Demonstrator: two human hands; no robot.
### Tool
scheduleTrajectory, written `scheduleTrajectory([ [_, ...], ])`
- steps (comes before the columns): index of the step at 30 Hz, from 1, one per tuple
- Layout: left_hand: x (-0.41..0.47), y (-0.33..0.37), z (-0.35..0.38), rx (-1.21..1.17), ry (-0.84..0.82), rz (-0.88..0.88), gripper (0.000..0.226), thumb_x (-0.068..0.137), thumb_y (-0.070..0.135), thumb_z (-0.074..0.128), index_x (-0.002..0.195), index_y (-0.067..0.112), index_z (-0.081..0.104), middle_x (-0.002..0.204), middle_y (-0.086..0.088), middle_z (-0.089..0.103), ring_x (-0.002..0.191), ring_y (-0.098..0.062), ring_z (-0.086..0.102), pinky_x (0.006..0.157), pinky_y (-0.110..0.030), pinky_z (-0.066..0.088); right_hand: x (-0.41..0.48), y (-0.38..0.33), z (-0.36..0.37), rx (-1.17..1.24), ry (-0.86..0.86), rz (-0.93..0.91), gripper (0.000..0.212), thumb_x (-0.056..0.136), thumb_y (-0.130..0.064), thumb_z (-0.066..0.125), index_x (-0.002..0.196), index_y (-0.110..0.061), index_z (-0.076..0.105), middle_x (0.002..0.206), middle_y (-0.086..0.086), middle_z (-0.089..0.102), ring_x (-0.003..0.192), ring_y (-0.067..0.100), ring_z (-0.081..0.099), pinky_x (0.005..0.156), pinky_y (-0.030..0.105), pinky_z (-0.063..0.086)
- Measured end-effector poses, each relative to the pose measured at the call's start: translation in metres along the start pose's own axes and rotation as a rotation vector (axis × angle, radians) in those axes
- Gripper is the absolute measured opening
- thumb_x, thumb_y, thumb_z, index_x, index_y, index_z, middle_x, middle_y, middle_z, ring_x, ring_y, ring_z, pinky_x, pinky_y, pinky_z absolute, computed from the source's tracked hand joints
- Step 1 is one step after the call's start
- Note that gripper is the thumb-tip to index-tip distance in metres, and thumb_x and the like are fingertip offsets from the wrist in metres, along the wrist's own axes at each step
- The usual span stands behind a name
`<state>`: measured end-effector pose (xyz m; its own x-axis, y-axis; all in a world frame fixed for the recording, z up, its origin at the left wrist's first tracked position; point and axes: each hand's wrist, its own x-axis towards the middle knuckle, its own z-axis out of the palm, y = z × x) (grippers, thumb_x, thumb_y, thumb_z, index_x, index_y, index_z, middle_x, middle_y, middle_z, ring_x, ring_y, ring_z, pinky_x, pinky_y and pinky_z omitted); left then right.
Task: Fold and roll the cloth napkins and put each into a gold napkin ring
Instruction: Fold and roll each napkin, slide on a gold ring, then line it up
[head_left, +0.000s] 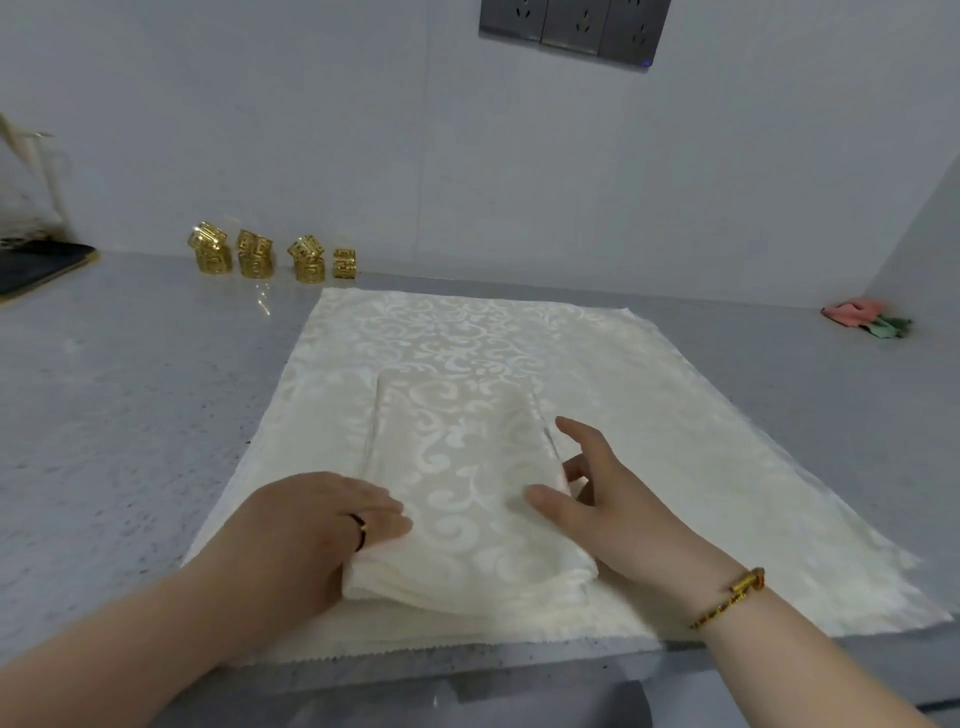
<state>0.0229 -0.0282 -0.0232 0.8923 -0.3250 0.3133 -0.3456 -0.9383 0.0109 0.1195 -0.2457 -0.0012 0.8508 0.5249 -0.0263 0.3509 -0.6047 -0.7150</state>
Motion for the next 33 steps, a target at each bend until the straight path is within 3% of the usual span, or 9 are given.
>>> scheduleTrajectory([
  [2, -0.009, -0.001, 0.01, -0.218, 0.046, -0.215, 0.07, 0.066, 0.059, 0.042, 0.126, 0.023, 0.051, 0.129, 0.006, 0.056, 0.118, -0.006, 0.052, 0.097, -0.009, 0.029, -0.014, -0.003, 0.004, -0.147, 0.03, -0.079, 0.081, 0.078, -0.058, 0.054, 0.142, -0.036, 0.01, 0.124, -0.021, 0.04, 0.093, -0.001, 0.047, 0.08, 0.012, 0.036],
  [5, -0.018, -0.009, 0.021, -0.397, 0.173, -0.403, 0.036, 0.068, 0.05, 0.047, 0.09, 0.031, 0.069, 0.091, 0.006, 0.068, 0.094, -0.011, 0.06, 0.077, -0.007, 0.039, -0.03, -0.004, 0.017, -0.323, 0.057, -0.268, 0.095, 0.053, -0.079, 0.037, 0.137, -0.046, 0.006, 0.128, -0.034, 0.015, 0.118, -0.011, 0.014, 0.097, 0.004, 0.012],
  [7, -0.015, -0.016, 0.026, -0.465, 0.175, -0.491, 0.061, 0.061, 0.053, 0.039, 0.094, 0.015, 0.073, 0.094, 0.002, 0.07, 0.094, -0.014, 0.061, 0.08, -0.016, 0.043, -0.035, -0.003, 0.028, -0.344, 0.045, -0.387, 0.087, 0.05, -0.075, 0.04, 0.13, -0.054, 0.012, 0.124, -0.041, 0.008, 0.116, -0.015, 0.007, 0.099, 0.001, 0.005],
  [11, -0.014, -0.006, 0.01, -0.643, 0.182, -0.5, 0.051, 0.046, 0.064, 0.034, 0.08, 0.049, 0.069, 0.091, 0.011, 0.069, 0.09, -0.008, 0.061, 0.086, -0.023, 0.045, -0.029, 0.015, 0.042, -0.479, 0.325, -0.591, 0.065, 0.066, -0.041, 0.056, 0.126, -0.022, 0.038, 0.112, -0.011, 0.057, 0.102, 0.005, 0.043, 0.093, 0.018, 0.029],
  [13, -0.015, -0.005, 0.008, -0.678, 0.17, -0.485, 0.013, 0.052, 0.063, 0.042, 0.056, 0.07, 0.052, 0.078, 0.027, 0.066, 0.084, 0.006, 0.06, 0.083, -0.012, 0.044, -0.027, 0.02, 0.044, -0.431, 0.361, -0.587, 0.059, 0.065, -0.027, 0.057, 0.121, -0.021, 0.042, 0.098, -0.008, 0.066, 0.094, 0.006, 0.046, 0.089, 0.017, 0.031],
  [17, -0.024, -0.01, 0.011, -0.708, 0.166, -0.449, 0.039, 0.078, 0.042, 0.064, 0.064, 0.076, 0.049, 0.084, 0.058, 0.046, 0.094, 0.029, 0.045, 0.075, 0.006, 0.035, -0.029, 0.029, 0.036, -0.22, 0.34, -0.46, 0.027, 0.073, -0.034, 0.044, 0.098, -0.033, 0.054, 0.083, -0.02, 0.063, 0.086, -0.001, 0.053, 0.077, 0.003, 0.036],
  [21, -0.032, -0.009, 0.014, -0.815, 0.197, -0.46, 0.02, 0.041, 0.066, 0.061, 0.061, 0.063, 0.061, 0.086, 0.05, 0.054, 0.09, 0.022, 0.054, 0.079, 0.003, 0.037, -0.033, 0.03, 0.029, -0.01, 0.203, -0.304, 0.032, 0.066, -0.052, 0.037, 0.073, -0.04, 0.065, 0.1, -0.032, 0.055, 0.093, -0.002, 0.054, 0.074, 0.009, 0.041],
  [25, -0.033, -0.012, 0.019, -0.794, 0.293, -0.58, 0.032, 0.066, 0.026, 0.08, 0.05, 0.05, 0.066, 0.069, 0.045, 0.057, 0.073, 0.021, 0.057, 0.066, 0.006, 0.036, -0.031, 0.023, 0.029, 0.03, 0.202, -0.255, 0.008, 0.078, -0.034, 0.053, 0.075, -0.04, 0.057, 0.089, -0.027, 0.057, 0.08, 0.0, 0.053, 0.065, 0.011, 0.038],
  [33, -0.027, -0.009, 0.01, -0.733, 0.252, -0.758, 0.033, 0.065, 0.017, 0.08, 0.039, 0.024, 0.062, 0.049, 0.013, 0.058, 0.049, 0.004, 0.053, 0.052, -0.003, 0.037, -0.027, 0.014, 0.037, 0.159, 0.265, -0.165, 0.022, 0.078, -0.006, 0.062, 0.066, -0.023, 0.06, 0.079, -0.007, 0.062, 0.074, 0.013, 0.055, 0.061, 0.014, 0.04],
])
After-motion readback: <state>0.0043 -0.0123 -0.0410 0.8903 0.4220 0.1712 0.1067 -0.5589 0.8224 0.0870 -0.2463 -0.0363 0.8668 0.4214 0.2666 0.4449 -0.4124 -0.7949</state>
